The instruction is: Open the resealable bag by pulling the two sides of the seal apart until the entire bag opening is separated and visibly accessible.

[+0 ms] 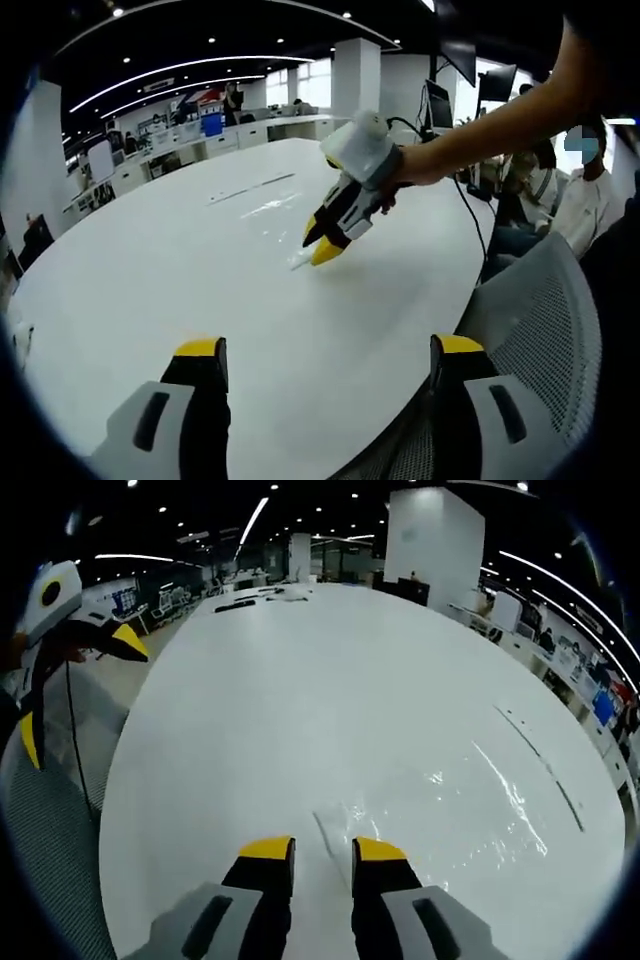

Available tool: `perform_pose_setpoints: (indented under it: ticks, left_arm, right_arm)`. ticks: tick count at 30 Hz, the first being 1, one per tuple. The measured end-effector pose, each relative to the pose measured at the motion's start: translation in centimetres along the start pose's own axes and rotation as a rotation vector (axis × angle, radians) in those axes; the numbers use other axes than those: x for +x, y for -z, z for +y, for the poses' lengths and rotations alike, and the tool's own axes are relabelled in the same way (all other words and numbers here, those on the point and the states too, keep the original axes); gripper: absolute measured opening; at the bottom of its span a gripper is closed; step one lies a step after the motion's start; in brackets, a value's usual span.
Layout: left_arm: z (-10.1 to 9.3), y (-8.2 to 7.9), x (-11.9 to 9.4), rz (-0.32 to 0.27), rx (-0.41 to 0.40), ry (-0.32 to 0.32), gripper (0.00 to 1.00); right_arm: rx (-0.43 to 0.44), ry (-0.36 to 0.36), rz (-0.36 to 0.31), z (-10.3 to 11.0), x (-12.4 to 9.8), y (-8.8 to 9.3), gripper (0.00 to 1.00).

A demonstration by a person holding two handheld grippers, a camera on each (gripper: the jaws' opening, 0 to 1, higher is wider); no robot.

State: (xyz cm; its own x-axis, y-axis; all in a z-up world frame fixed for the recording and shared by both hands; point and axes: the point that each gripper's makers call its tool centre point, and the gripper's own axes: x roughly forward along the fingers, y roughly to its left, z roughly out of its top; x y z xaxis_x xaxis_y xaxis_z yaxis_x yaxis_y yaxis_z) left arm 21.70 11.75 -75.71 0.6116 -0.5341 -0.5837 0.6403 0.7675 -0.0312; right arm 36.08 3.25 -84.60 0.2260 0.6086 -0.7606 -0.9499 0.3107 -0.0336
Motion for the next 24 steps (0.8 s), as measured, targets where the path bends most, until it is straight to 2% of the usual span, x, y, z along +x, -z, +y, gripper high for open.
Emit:
perform_pose_setpoints:
  ticks: [9,10,11,15,21,24]
  left_arm:
    - [-0.1,0.1,0.0,0.011,0.001,-0.001,0.81]
    - [-0.1,0.2,0.0,0.015,0.002,-0.003,0.81]
    - [0.0,0.2,0.0,0.015,0.001,-0.006,0.80]
    - [-0.1,0.3,0.1,0.014,-0.010,-0.005,0.80]
    - [-0.3,0.3,0.2,0.023,-0.010,-0.004,0.80]
    - [-0.4,0.4,0.3,0.025,-0.007,-0.003,0.80]
  right_arm:
    - [-0.049,-0.040,0.036,0.2,1.2,0.9,0.12]
    - [-0.029,-0.039,0.012,0.2,1.2,0.6,0.11]
    - [-0.005,-0.040,0.015,0.3,1.2,0.7,0.11]
    - [-0.039,-0.039,0.008,0.3,1.2,0.6,0.02]
    - [-0.074,-0.035,0.010,0.5,1.2,0.5,0.02]
    - [-0.139,-0.036,0.010,1.1,1.2,0.4,0.01]
